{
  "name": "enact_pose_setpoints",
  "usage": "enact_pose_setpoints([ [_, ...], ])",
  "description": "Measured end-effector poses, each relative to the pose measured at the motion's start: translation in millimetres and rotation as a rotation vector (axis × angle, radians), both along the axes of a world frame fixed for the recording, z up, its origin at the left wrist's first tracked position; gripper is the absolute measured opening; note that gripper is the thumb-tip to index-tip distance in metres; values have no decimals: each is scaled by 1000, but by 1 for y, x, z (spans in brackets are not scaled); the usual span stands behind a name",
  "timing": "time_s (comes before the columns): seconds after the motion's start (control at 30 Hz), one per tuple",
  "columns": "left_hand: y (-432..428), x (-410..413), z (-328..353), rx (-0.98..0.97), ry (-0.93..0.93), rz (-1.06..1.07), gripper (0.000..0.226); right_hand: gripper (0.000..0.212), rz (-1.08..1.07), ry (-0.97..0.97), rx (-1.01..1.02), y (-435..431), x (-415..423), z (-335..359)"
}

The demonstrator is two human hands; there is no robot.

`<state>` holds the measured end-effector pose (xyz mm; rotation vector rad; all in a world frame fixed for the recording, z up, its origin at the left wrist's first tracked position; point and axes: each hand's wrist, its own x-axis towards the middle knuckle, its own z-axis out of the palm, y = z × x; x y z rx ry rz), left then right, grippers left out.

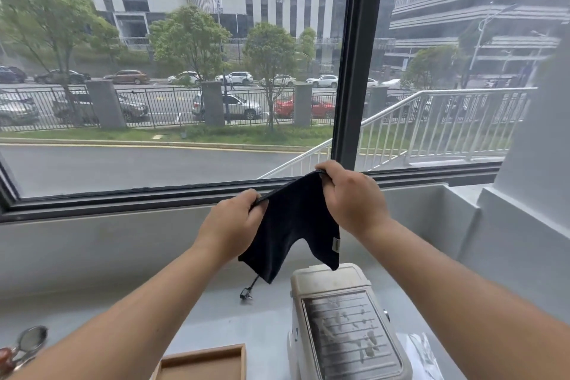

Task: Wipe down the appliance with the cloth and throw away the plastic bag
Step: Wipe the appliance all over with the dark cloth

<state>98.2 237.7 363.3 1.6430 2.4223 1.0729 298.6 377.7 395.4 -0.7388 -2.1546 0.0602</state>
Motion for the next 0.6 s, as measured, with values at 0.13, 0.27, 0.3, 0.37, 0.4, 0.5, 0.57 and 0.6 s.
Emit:
enact_pose_setpoints([
  [0.13,19,19,4,-18,-297,-67,29,26,10,-35,-67,2,5,-1],
  [0.27,44,59,-3,-23,-758,-168,23,23,28,-159,-145,13,27,-17],
  [0.3,49,68,-6,-36,-831,-196,23,23,51,-193,-164,15,30,-23],
  [0.37,54,82,-13,-50,-896,-239,18,24,63,-272,-216,19,34,-37],
  [0.4,56,86,-19,-62,-893,-255,15,25,49,-313,-259,21,35,-45],
  [0.5,51,88,-43,-122,-800,-257,17,32,5,-415,-416,24,36,-73],
  [0.57,42,80,-62,-162,-670,-227,22,37,-6,-454,-499,22,35,-91],
  [0.6,38,76,-73,-187,-578,-215,25,40,-4,-475,-531,21,33,-99],
])
